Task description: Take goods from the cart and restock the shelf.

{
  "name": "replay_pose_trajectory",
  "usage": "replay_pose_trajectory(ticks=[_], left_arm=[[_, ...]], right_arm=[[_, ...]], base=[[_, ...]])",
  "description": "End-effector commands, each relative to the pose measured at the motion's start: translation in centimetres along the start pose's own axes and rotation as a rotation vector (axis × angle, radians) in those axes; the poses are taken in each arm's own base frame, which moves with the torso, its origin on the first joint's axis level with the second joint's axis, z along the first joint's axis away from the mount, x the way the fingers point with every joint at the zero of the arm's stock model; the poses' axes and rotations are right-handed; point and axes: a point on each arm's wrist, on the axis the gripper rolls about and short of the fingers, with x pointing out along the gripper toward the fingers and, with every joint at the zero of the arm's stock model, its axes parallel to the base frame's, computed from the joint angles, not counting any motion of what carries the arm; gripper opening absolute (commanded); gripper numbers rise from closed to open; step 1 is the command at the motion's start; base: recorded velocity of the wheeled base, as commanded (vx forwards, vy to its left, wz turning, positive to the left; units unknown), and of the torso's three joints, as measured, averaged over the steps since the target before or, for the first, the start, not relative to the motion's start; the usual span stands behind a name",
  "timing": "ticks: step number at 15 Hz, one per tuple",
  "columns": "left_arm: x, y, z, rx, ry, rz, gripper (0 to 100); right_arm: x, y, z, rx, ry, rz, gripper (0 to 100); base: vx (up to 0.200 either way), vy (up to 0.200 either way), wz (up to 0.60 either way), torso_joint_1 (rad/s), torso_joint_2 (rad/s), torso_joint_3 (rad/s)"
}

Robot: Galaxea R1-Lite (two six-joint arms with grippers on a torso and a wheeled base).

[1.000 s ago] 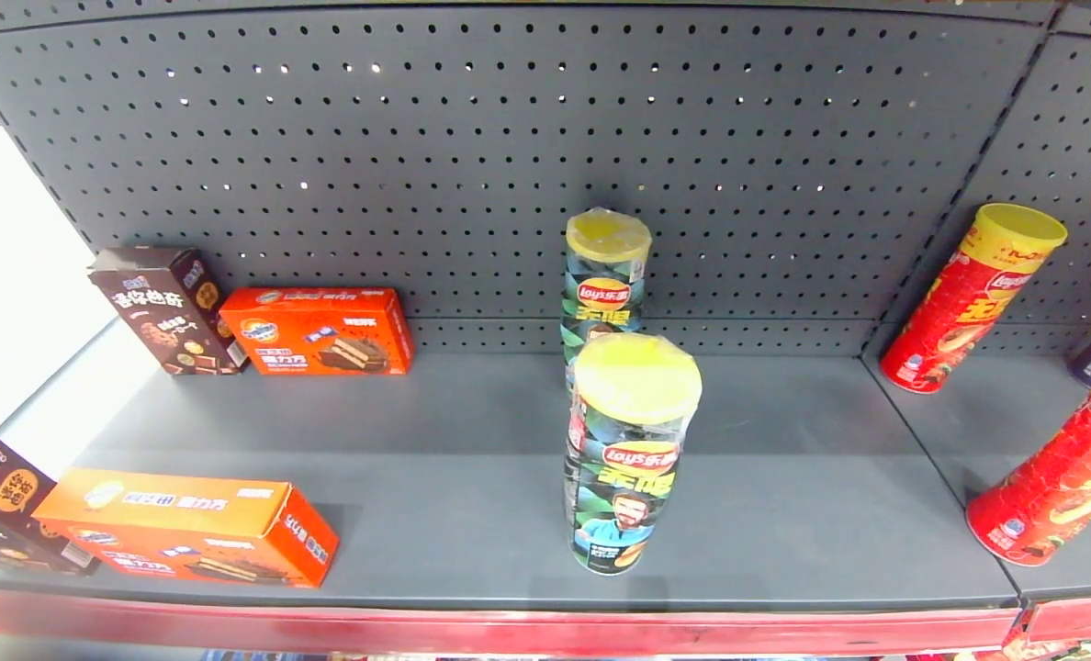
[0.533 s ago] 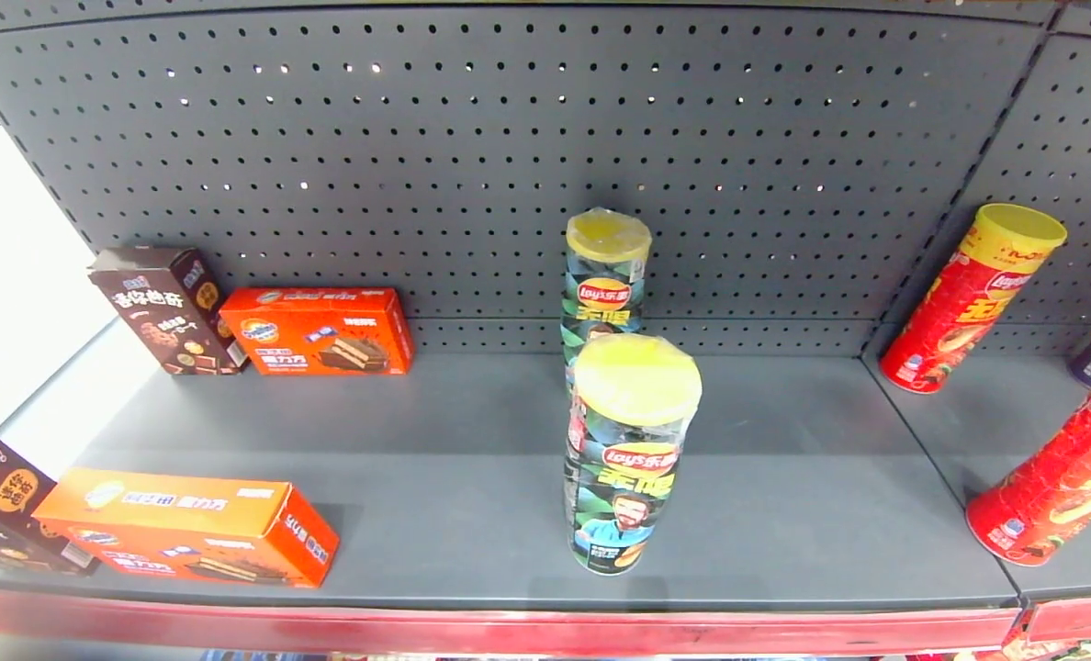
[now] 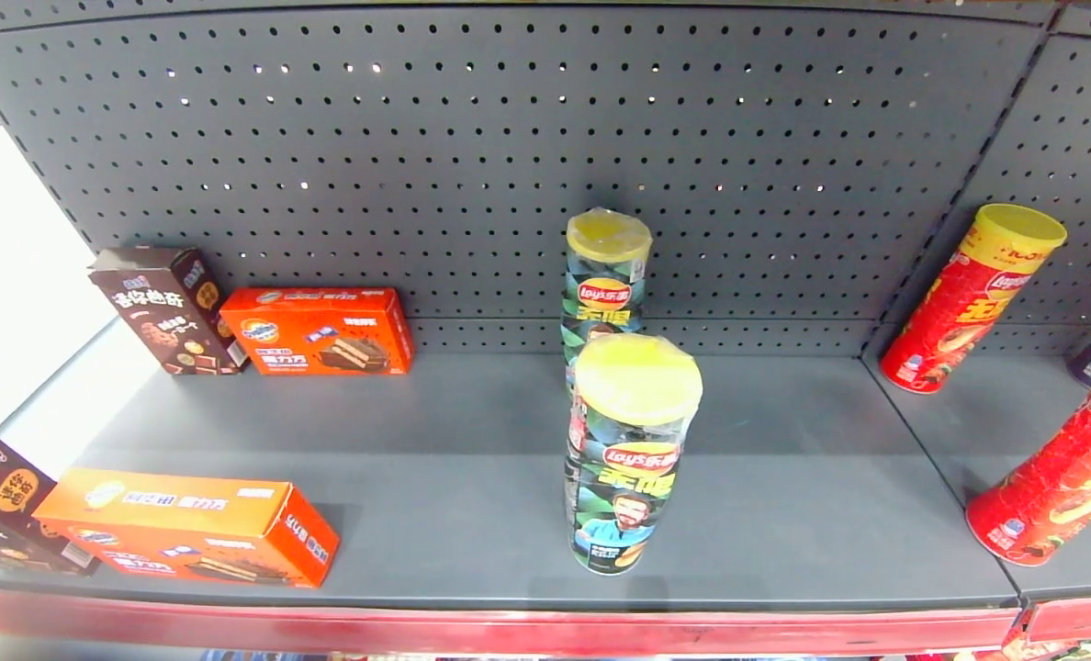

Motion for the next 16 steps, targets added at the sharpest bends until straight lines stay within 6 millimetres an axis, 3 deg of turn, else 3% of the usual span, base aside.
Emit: replay_pose_trajectory(ticks=[1, 2, 4, 5, 7, 8, 10, 13, 16], left_arm=[[-0.01, 0.00, -0.06, 0.000, -0.002, 0.000, 100], [-0.01, 0.00, -0.06, -0.014, -0.003, -0.001, 100], [-0.01, -0.01, -0.06, -0.019, -0.003, -0.004, 100], [-0.01, -0.01, -0.06, -0.019, -0.003, -0.004, 100], [-0.01, 0.00, -0.06, -0.017, -0.003, -0.001, 100], [-0.01, -0.01, -0.06, -0.017, -0.003, -0.004, 100], [0.00, 0.02, -0.08, -0.021, -0.003, -0.015, 100], [0.01, 0.05, -0.08, -0.035, -0.005, -0.026, 100], [0.01, 0.05, -0.08, -0.038, -0.005, -0.026, 100]], right_arm=[[-0.09, 0.51, -0.33, 0.031, -0.058, 0.180, 100], [0.03, 1.14, -0.37, 0.015, -0.123, 0.436, 100], [0.00, 1.23, -0.38, 0.028, -0.121, 0.481, 100], [0.10, 1.08, -0.42, 0.094, -0.098, 0.400, 100], [0.41, 0.40, -0.38, 0.121, -0.048, 0.007, 100], [0.18, 0.47, -0.55, 0.046, -0.081, 0.059, 100], [0.18, 1.03, -1.01, -0.043, -0.070, 0.326, 100], [0.51, 0.97, -0.90, 0.014, -0.017, 0.296, 100], [0.53, 0.79, -0.92, -0.016, -0.023, 0.452, 100]], base=[[0.000, 0.000, 0.00, 0.000, 0.00, 0.000], [0.000, 0.000, 0.00, 0.000, 0.00, 0.000], [0.000, 0.000, 0.00, 0.000, 0.00, 0.000], [0.000, 0.000, 0.00, 0.000, 0.00, 0.000], [0.000, 0.000, 0.00, 0.000, 0.00, 0.000], [0.000, 0.000, 0.00, 0.000, 0.00, 0.000], [0.000, 0.000, 0.00, 0.000, 0.00, 0.000], [0.000, 0.000, 0.00, 0.000, 0.00, 0.000], [0.000, 0.000, 0.00, 0.000, 0.00, 0.000]])
